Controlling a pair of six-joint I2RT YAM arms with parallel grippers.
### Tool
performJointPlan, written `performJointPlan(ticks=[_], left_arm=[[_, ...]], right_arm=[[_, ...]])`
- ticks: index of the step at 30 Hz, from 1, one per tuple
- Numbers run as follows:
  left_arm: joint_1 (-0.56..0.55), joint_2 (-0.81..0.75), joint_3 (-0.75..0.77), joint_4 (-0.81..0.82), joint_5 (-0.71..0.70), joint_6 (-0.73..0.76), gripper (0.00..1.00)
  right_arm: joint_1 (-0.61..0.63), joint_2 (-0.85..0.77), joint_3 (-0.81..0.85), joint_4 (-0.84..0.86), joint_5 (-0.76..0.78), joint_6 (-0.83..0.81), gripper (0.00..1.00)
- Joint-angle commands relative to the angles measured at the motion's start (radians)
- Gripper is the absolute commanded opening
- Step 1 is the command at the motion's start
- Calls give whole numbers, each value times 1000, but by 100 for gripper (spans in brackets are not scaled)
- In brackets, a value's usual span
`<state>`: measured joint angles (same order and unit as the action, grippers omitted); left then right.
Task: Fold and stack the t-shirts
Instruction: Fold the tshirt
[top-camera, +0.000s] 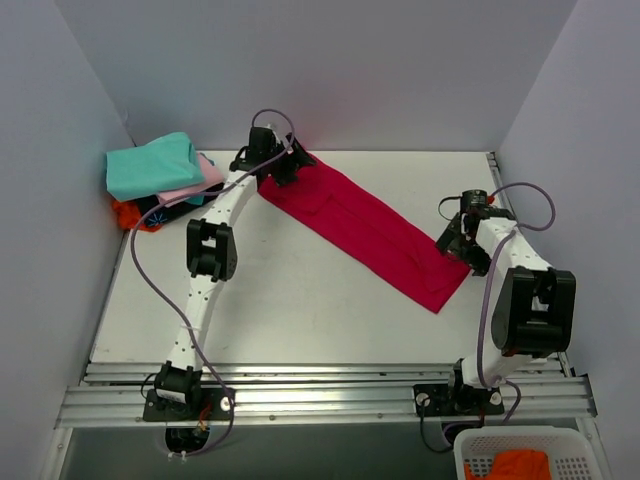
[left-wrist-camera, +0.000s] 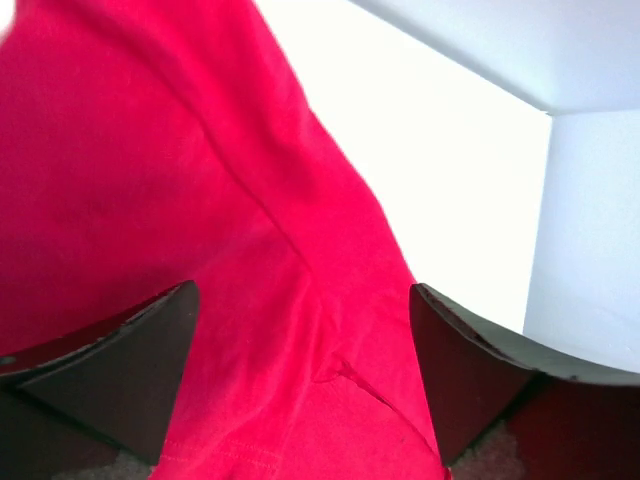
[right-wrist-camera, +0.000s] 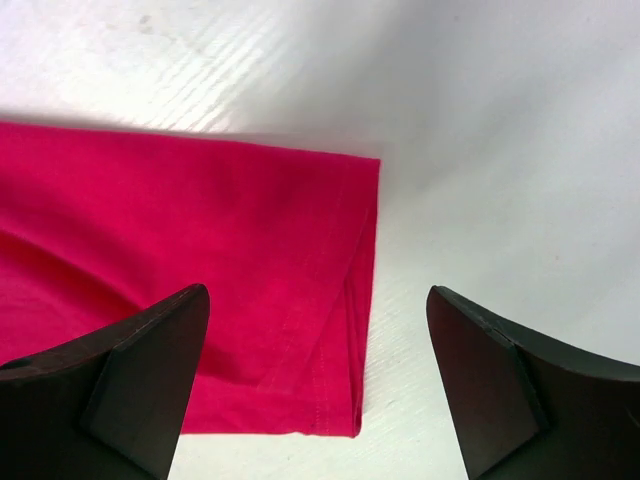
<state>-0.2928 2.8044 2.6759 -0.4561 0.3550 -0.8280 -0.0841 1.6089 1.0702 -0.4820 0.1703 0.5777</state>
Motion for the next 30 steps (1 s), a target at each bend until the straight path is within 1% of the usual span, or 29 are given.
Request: performJointPlan(ticks=[1,2,4,5,7,8,9,10,11,12,13,14,15,16,17,18,19,20,21,22,23,26,30], left_arm=[[-9,-216,-31,164,96,-22,94],[-9,-262,-103,184,93,-14,94],[-2,-347,-158,189,85,9,94],[3,-414,-174,162,84,13,94],[4,-474,-197,111,67,44,94],[-2,-535,-209,49,58,59,94],[-11,-571,-229,13,15,78,94],[-43,-644,-307,-15,-10,116,94],[-67,-681,-368,-56,-43,134,94],[-124,-721,-516,-71,-127,148,94],[-153,-790,-601,-73,-146,136,94],[-181,-819,-688,-56,-158,109,96],[-210,-848,-771,-56,-183,13,98],[-276,-906,-936,-46,-233,-44,99],[-314,-931,-1015,11,-260,-93,100],[-356,-953,-1080,28,-296,-191,100],[-399,-974,-1163,45,-371,-236,100],[-481,-977,-1183,53,-405,-268,100],[-517,-976,-1188,47,-439,-319,100],[-551,-958,-1177,27,-480,-336,100],[-603,-945,-1135,-17,-552,-345,100],[-658,-884,-1046,-110,-648,-411,100],[-706,-813,-1025,-104,-634,-552,100]], right_arm=[[17,-93,27,-30,2,10,86],[20,-102,14,-29,-6,13,86],[26,-133,-2,-20,-21,27,86],[29,-145,-12,-15,-28,30,86],[38,-182,-42,-4,-37,37,86],[41,-191,-53,-3,-37,40,86],[41,-205,-64,-1,-40,42,86],[43,-228,-79,-1,-43,45,86],[43,-240,-85,-1,-43,45,86],[43,-250,-87,-7,-41,47,86],[43,-266,-84,-12,-38,47,87],[43,-274,-79,-17,-37,47,87],[41,-283,-73,-30,-35,45,87],[43,-297,-58,-36,-28,45,87],[43,-305,-50,-44,-23,45,87],[43,-314,-44,-59,-20,45,87],[41,-331,-30,-70,-17,45,88],[41,-339,-24,-79,-9,45,88],[41,-346,-18,-99,-5,42,88],[41,-362,-13,-108,-3,39,88],[40,-369,-6,-116,1,36,88],[38,-398,-9,-139,18,24,89],[34,-443,-24,-165,32,5,89]])
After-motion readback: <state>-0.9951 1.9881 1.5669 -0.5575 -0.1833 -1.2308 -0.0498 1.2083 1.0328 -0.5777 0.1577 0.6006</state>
